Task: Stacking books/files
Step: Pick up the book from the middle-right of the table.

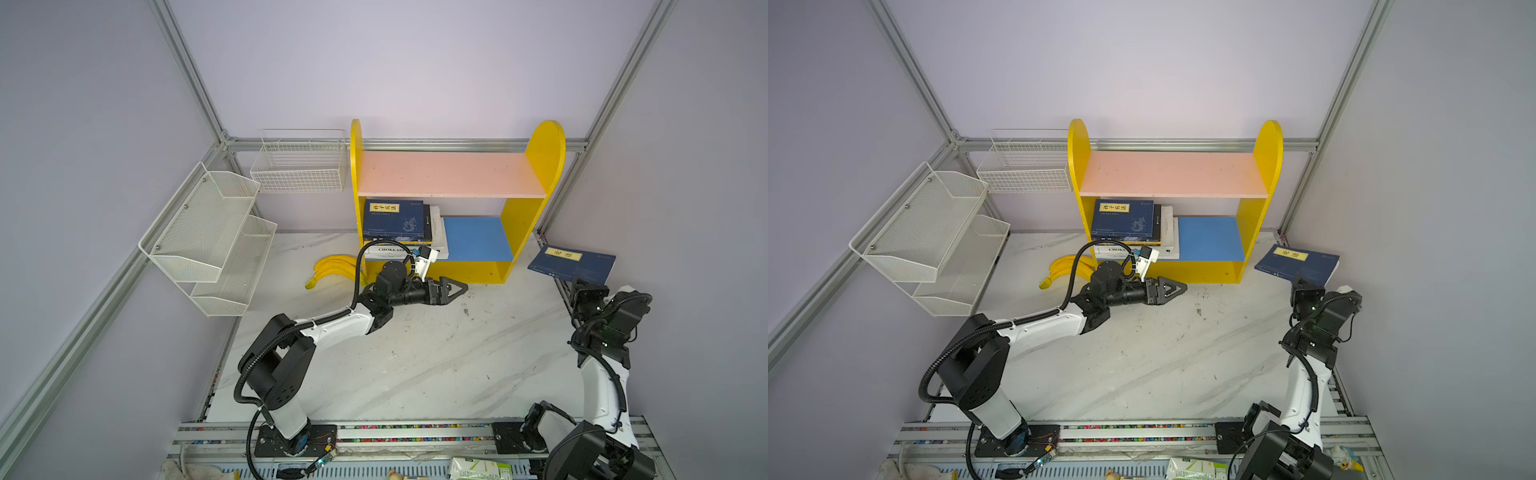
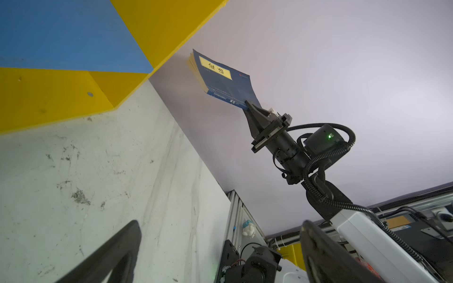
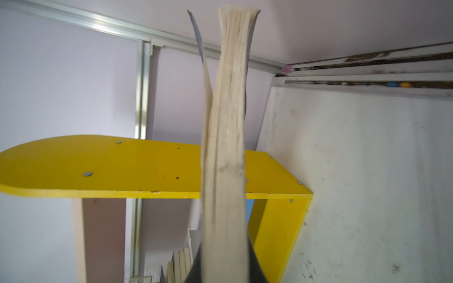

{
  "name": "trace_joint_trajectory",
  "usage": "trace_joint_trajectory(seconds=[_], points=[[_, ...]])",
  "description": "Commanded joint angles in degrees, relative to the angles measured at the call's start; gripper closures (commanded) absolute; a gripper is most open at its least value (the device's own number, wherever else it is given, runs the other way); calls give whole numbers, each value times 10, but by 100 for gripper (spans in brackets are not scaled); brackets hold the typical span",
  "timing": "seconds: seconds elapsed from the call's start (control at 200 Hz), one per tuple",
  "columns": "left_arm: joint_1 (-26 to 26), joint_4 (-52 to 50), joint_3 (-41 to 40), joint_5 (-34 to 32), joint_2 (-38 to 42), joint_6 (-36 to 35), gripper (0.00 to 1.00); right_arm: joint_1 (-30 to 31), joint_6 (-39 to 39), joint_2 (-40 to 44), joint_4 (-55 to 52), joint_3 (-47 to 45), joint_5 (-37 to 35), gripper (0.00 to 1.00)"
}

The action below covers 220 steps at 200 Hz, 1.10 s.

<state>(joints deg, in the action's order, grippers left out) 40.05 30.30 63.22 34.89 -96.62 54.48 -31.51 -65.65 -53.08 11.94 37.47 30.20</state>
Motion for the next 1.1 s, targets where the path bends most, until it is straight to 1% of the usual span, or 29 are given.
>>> trace_joint_trajectory(seconds=[0.0, 0.105, 0.18, 0.255, 0.365, 0.585, 0.745, 0.895, 0.985, 1.095], points=[[-21, 71, 13, 26, 19, 45, 0, 51, 42, 10, -30, 42, 87, 97], [-27, 68, 29, 28, 18, 43, 1, 131, 85, 1, -73, 89, 91, 96], [-28, 53, 45, 27, 17, 38, 0, 176, 74, 0, -57, 101, 93, 96], [-29, 32, 56, 18, 16, 35, 0, 214, 62, 5, -49, 106, 69, 97], [-30, 30, 53, -4, 14, 41, 0, 259, 39, -2, -8, 97, 56, 98], [-35, 103, 64, -5, -8, 74, 1, 347, 7, -67, 88, 91, 74, 98], [-41, 148, 79, -7, -31, 93, 5, 377, -31, -96, 159, 79, 89, 98], [-45, 126, 89, -25, -31, 79, 10, 379, -47, -97, 185, 70, 94, 98], [-46, 132, 91, -29, -30, 81, 19, 380, -47, -95, 185, 69, 94, 98], [-48, 137, 94, -39, -29, 82, 35, 381, -53, -94, 195, 61, 96, 98]])
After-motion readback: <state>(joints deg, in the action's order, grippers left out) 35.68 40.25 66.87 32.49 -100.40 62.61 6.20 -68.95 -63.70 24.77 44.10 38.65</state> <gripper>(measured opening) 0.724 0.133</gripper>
